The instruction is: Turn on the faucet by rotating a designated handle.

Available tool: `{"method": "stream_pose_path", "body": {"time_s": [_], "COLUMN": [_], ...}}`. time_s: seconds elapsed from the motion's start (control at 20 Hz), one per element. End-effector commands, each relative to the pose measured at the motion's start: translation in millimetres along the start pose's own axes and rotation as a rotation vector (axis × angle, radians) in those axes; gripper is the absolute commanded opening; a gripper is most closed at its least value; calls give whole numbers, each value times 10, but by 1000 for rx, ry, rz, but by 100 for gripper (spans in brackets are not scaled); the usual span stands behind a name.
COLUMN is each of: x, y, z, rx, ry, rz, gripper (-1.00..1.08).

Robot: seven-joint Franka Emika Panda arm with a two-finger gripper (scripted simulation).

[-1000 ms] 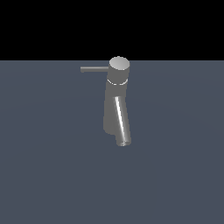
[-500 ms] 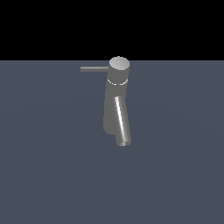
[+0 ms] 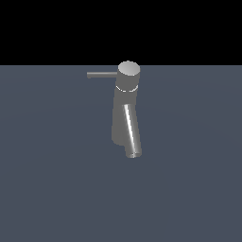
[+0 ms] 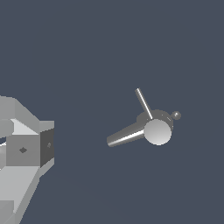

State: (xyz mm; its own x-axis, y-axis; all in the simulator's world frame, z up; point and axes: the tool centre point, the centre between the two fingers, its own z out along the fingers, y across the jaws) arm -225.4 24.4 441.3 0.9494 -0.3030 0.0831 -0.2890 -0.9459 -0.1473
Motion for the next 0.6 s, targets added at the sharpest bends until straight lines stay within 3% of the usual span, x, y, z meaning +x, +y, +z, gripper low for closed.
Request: {"method": "stream_pose_path", "body": {"time_s": [0.0,0.55], "x": [36,262], "y": [-57,-298], "z": [125,619], "rx": [21,106], "ry": [20,104], "rz": [66,335], "gripper": [-100,-100]}}
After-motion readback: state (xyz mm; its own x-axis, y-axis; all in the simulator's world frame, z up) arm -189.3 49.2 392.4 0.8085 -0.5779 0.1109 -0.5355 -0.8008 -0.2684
